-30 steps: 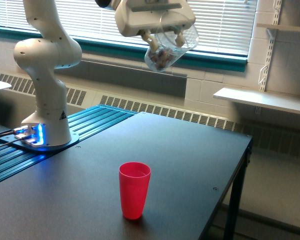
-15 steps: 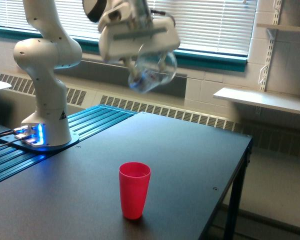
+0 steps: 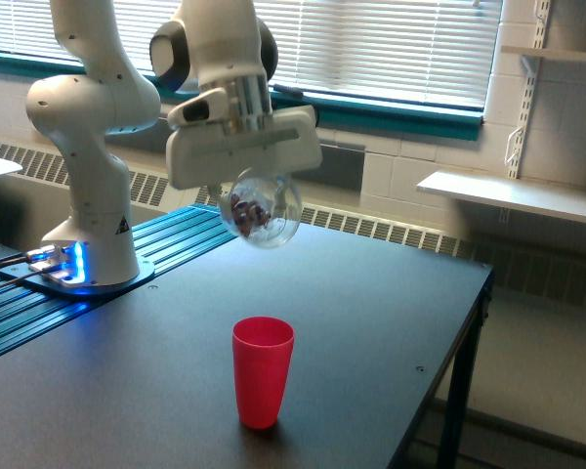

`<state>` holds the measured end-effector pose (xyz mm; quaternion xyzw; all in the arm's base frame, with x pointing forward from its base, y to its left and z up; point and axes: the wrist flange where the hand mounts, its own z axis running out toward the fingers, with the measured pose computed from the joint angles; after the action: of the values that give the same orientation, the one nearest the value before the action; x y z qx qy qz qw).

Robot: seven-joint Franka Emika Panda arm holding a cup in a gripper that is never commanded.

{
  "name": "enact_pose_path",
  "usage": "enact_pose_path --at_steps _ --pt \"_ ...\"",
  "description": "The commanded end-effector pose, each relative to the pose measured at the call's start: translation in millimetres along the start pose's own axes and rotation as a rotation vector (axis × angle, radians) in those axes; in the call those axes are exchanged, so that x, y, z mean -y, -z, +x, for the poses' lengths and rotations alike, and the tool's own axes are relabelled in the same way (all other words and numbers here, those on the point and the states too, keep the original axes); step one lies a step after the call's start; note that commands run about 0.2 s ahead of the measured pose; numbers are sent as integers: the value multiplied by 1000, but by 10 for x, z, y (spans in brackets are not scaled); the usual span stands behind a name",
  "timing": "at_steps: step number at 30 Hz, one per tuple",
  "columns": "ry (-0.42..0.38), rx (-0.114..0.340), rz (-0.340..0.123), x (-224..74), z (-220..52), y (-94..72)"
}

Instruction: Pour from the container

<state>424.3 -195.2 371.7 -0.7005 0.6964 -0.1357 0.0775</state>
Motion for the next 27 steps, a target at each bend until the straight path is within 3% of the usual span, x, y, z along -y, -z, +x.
enact_pose_path --at_steps 1,21,27 --pt "-60 34 -37 -79 108 -133" --pt "-225 82 -136 -68 391 -267" --pt "-215 86 -170 130 336 -317"
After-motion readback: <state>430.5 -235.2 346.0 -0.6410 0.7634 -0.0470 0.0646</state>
